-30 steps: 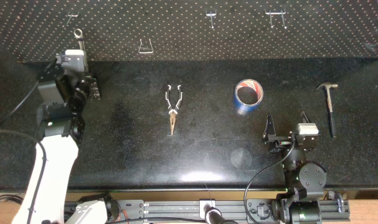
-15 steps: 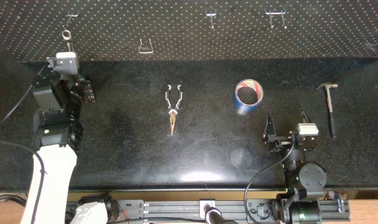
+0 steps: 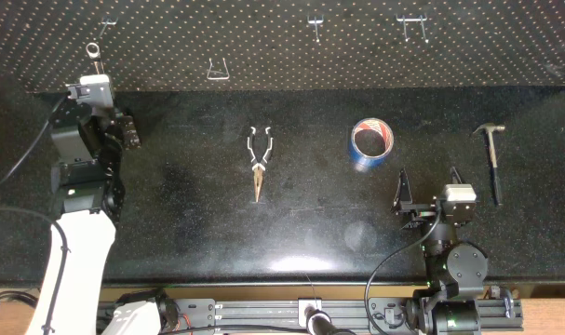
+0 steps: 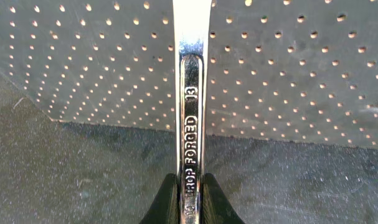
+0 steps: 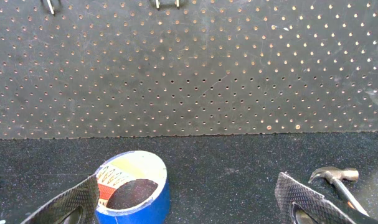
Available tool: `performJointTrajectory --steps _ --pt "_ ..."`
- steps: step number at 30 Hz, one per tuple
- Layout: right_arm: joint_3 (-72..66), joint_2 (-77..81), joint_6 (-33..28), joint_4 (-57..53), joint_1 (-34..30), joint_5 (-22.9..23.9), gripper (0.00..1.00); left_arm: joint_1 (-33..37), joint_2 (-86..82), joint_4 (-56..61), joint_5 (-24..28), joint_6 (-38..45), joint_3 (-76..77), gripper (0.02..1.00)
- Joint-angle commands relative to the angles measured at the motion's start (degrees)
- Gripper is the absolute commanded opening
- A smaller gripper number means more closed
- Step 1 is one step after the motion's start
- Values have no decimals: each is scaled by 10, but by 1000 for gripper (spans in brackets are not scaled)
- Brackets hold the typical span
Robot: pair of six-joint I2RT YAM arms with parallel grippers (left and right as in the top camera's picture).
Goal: Place Tools Onto Pegboard
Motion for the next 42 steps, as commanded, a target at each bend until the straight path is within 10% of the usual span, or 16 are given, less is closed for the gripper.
performJointTrajectory --steps 1,20,22,27,31,35,42 --pt "-3 -4 -5 -1 4 5 930 0 14 38 -12 -10 17 29" --pt "-3 -4 -5 -1 4 5 930 0 85 128 10 -10 17 27" --pt "-3 -4 -5 -1 4 5 930 0 92 133 10 -10 17 478" --pt "-3 -4 -5 -1 4 5 930 0 93 133 10 -10 17 939" --pt "-3 -4 -6 -1 4 5 930 0 93 129 11 -10 27 972" --pt "-3 -4 -5 -1 4 5 930 -12 77 -118 12 -89 115 993" --pt "-3 -4 -5 -1 4 5 930 -318 205 -456 10 -372 250 993"
